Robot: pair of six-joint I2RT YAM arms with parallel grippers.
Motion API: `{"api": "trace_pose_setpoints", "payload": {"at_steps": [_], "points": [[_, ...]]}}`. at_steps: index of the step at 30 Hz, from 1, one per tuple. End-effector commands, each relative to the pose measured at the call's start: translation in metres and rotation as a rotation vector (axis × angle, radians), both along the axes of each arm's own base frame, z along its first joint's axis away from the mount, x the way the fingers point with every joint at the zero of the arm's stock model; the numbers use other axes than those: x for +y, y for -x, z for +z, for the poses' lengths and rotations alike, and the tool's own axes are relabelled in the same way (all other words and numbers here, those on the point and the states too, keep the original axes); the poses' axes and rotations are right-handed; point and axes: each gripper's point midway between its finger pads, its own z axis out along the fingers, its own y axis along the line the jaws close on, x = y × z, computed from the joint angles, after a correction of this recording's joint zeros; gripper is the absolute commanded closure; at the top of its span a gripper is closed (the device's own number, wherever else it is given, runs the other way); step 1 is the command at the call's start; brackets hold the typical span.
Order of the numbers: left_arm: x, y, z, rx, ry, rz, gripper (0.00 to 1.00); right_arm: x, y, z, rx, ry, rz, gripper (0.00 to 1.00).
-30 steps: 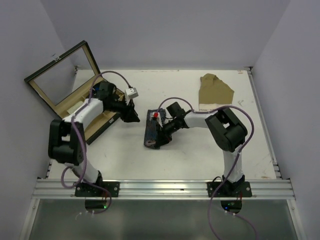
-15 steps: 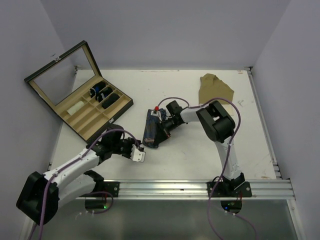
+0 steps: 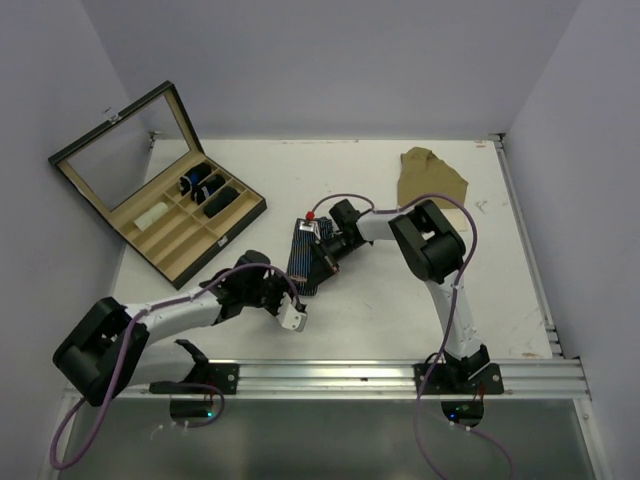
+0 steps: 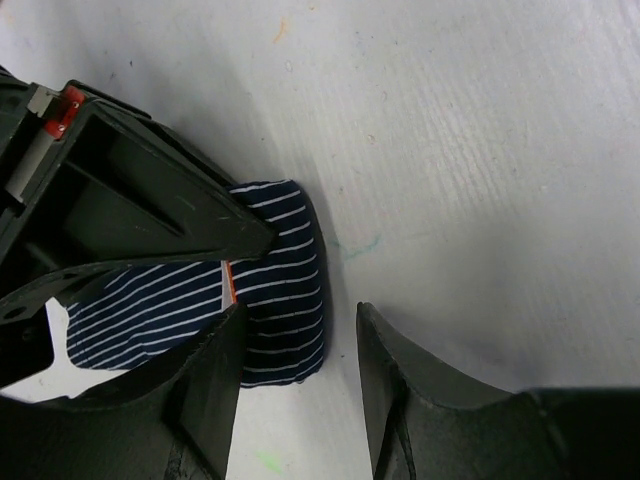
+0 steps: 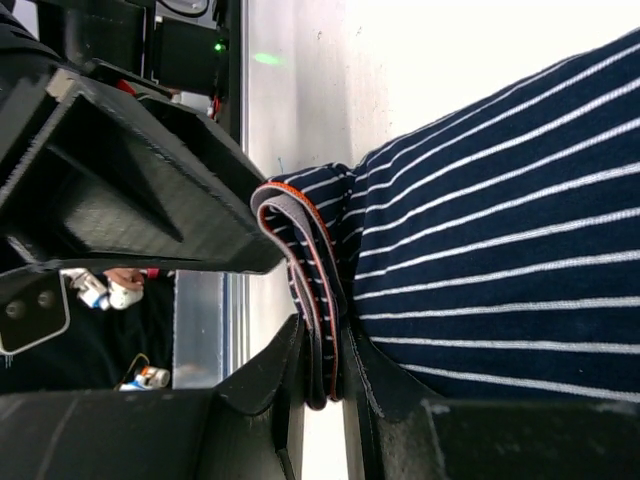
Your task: Roll the underwear
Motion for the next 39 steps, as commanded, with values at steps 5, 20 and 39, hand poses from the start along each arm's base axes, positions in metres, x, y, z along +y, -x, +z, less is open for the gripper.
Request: {"api": "trace_pose_setpoints", "payload": {"at_steps": [5,20,39], "points": [[-0.008,-0.03,-0.017,-0.056,-0.074,0.012,0.54,-0.02,0.001,-0.074,-0.08,0.217,-0.009,1.0],[0.021,0.048,-0.047,0.37,-0.275,0.019,1.0,-0.037,-0.072,-0.02,-0.216,0.226,-0.199,0.52],[0.02,0.053,-0.066,1.319,-0.399,0.209,1.0,-0.123,-0.061,0.154,-0.872,0.141,-0.286,0.66]]}}
